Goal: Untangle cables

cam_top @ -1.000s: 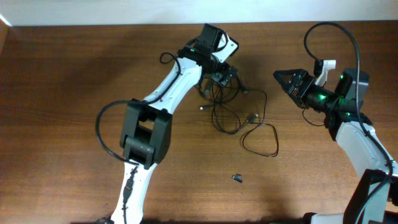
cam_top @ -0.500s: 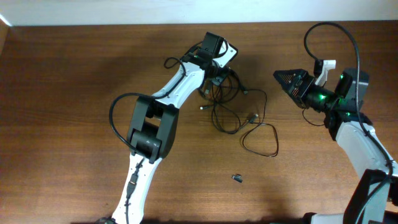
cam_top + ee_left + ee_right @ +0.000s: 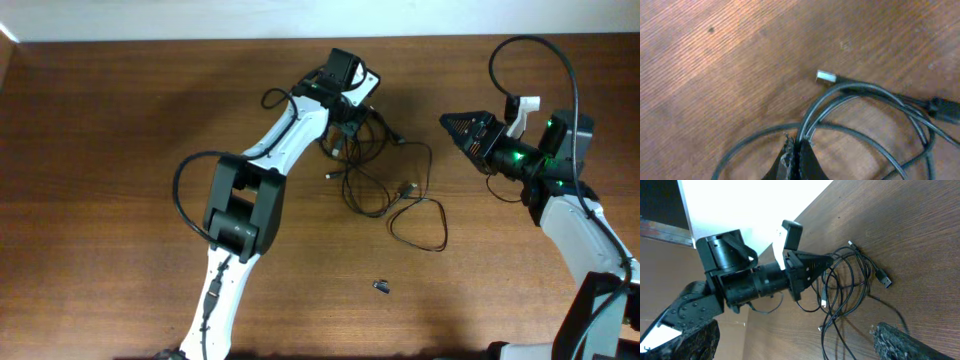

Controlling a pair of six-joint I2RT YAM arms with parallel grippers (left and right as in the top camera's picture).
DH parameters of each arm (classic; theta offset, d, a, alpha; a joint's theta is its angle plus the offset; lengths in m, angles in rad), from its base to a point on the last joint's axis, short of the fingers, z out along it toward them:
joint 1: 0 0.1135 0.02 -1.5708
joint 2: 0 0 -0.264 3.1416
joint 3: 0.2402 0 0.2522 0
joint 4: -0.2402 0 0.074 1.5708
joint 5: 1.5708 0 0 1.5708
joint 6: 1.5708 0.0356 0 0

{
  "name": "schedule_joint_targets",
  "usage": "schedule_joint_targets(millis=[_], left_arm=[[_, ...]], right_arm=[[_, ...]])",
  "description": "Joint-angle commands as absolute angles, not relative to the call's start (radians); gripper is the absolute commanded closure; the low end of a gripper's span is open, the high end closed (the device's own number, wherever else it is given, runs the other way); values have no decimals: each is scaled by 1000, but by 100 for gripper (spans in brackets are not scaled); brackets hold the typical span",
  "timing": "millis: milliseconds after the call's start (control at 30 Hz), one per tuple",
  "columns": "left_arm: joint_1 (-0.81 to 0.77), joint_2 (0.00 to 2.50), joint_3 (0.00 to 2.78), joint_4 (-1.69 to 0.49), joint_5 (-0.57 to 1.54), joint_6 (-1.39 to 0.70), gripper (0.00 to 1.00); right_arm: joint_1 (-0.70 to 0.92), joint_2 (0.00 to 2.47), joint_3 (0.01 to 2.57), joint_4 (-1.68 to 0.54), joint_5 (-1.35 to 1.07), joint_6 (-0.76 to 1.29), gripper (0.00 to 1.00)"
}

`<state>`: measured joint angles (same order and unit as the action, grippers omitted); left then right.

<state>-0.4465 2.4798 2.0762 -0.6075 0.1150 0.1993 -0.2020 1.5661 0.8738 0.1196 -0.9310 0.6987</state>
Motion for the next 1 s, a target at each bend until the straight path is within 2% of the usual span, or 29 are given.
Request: schedule_joint_targets(millis=[0,133,300,433,533,767,967], left_arm=[[-420,2308,2126,-694,238,55,100],[-393,2147,2126,-728,449,44,100],[-361,2024,2126,-728,595,36,100],[-352,2027,2125,-755,501,37,100],[-358,2041,2125,-788,474,25,100],[-460,2045,2125,-772,474,-38,100],[-517,2045,2125,-783,552,-38,100]], right_arm=[[-203,1560,875,122,-925,684,1],[-203,1560,875,122,-926,684,1],[-203,1560,875,123,-935,688,1],[-202,1560,876,213,-1031,746,1],[-177,1560,876,490,-1252,831,1],[39,1560,876,878,-1282,869,1],[56,1560,876,781,-1245,754,1]])
